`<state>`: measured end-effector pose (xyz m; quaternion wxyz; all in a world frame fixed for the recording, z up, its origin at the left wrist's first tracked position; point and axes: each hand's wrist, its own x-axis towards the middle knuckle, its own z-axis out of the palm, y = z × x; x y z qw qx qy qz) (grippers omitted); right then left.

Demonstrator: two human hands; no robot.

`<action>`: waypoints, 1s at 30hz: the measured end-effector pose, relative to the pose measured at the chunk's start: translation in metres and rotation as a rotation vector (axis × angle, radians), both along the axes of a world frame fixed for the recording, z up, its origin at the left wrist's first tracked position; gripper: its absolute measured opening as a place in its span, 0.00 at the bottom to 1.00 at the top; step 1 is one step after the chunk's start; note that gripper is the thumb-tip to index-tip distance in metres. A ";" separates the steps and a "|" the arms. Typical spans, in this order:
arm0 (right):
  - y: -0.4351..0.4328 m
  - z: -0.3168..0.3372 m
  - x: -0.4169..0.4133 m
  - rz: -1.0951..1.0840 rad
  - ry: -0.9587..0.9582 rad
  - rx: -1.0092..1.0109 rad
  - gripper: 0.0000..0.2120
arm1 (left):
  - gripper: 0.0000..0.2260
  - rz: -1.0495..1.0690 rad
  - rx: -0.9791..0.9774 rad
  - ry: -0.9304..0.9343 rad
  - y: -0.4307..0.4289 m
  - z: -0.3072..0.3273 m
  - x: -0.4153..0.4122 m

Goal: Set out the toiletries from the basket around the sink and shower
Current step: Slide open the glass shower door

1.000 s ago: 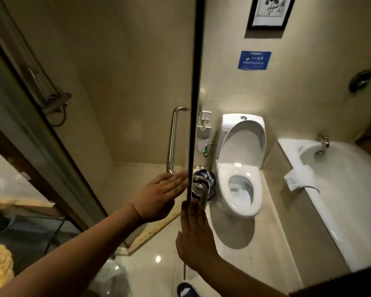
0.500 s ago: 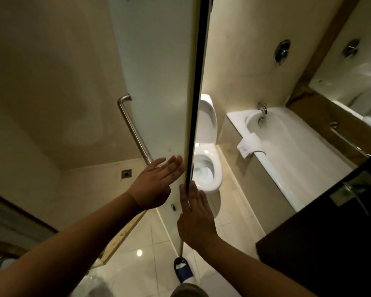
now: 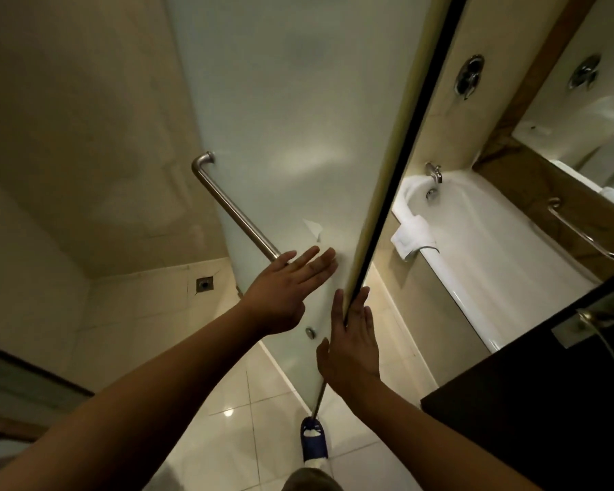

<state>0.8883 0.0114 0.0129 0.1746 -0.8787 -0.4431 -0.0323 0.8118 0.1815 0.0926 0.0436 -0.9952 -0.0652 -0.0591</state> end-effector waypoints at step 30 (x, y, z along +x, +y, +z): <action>0.042 0.014 0.146 -0.233 -0.037 -0.113 0.55 | 0.48 0.012 -0.033 -0.038 0.022 -0.002 0.152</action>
